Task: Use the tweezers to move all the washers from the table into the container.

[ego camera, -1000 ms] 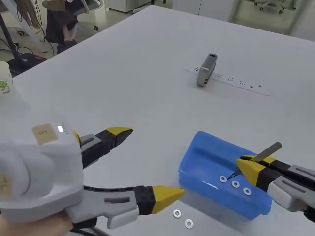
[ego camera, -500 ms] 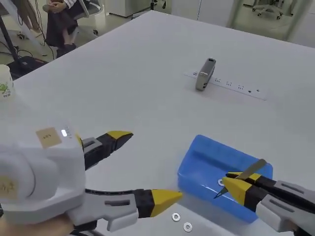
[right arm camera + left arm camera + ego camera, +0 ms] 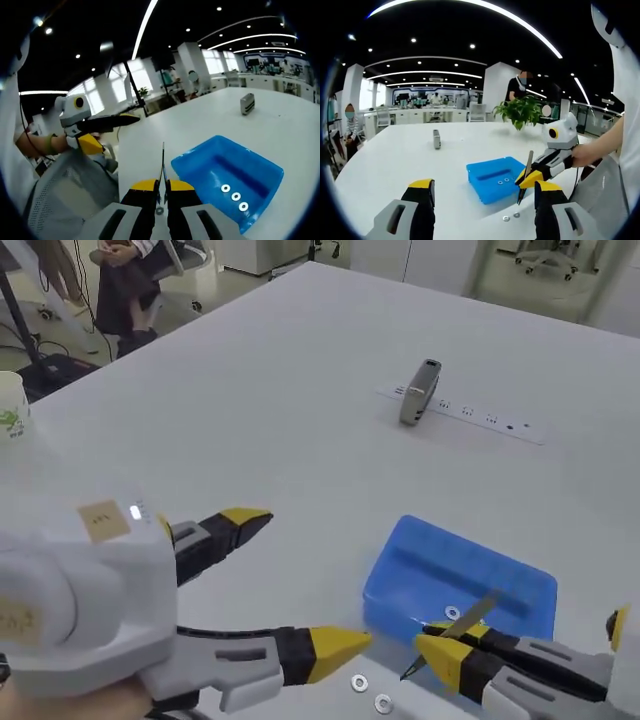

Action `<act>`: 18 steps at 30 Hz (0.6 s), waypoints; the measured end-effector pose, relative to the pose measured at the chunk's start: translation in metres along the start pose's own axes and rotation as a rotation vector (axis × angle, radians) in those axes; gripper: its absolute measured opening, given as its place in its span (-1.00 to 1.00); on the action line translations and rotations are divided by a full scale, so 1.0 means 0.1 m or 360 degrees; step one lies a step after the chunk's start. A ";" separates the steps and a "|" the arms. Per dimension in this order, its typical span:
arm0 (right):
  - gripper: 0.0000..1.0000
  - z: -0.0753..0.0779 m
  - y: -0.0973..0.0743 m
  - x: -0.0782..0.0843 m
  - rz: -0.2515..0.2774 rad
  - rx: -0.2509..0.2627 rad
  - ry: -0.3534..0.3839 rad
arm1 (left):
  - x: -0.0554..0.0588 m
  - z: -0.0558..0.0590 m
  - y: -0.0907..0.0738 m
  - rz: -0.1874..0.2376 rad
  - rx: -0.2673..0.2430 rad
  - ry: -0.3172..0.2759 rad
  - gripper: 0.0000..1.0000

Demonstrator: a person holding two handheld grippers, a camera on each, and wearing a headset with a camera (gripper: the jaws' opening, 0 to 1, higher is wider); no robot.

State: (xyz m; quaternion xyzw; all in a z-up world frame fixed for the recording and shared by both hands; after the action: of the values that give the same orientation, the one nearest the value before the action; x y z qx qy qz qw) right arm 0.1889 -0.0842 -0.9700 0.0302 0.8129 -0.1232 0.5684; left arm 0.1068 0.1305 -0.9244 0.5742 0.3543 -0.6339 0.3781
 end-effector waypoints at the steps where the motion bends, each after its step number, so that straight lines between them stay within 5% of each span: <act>1: -0.93 0.00 0.01 0.02 -0.0005 -0.0001 0.0001 | 0.00 0.00 0.00 0.0002 0.0001 -0.0002 0.66; 18: -0.92 -0.04 0.11 0.21 -0.0106 -0.0066 0.0014 | 0.01 0.00 0.00 -0.0017 0.0000 0.0005 0.66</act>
State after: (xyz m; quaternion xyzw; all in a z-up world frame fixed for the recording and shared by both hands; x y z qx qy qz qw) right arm 0.1802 -0.0745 -0.9907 -0.0080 0.8183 -0.1249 0.5610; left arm 0.1070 0.1302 -0.9253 0.5733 0.3581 -0.6349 0.3741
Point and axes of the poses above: the centre of the closed fingertips' face, and the gripper's own axes: y roughly forward along the fingers, z roughly to its right, x roughly out of its underside, the point moved 10 cm from there along -y, roughly backward along the fingers, and after that the axes turned 14 degrees about z, right-handed, at the moved point
